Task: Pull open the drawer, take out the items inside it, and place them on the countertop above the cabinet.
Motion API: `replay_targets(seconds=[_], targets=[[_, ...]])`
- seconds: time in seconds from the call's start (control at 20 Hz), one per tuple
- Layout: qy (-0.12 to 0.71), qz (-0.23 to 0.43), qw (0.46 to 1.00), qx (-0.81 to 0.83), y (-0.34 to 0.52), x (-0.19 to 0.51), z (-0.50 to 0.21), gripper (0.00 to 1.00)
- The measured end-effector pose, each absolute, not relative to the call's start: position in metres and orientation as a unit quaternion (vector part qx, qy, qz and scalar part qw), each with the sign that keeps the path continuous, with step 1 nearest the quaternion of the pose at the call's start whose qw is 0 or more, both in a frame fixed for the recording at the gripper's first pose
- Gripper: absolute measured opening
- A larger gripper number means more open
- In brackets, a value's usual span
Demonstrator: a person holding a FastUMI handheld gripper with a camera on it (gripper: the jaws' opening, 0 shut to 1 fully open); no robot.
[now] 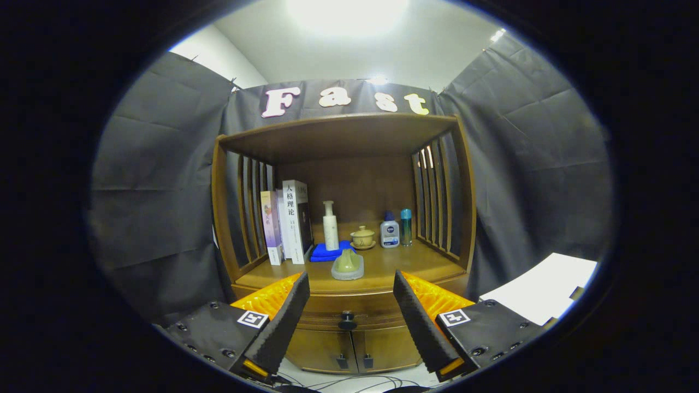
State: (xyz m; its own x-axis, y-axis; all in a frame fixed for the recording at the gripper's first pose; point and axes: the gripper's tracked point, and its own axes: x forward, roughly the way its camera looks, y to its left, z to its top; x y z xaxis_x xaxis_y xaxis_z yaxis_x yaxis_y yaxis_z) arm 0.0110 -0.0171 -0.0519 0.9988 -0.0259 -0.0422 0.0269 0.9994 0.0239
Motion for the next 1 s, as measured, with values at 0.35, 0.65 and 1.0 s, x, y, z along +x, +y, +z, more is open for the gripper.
replay_targets(seconds=[0.35, 0.65, 1.0], targets=[[-0.006, -0.017, 1.0, 0.003, -0.041, -0.028, -0.013, 0.98], [-0.006, -0.03, 0.998, 0.047, -0.066, -0.03, -0.016, 0.98], [-0.004, -0.031, 0.999, 0.041, -0.067, -0.029, -0.023, 0.98]])
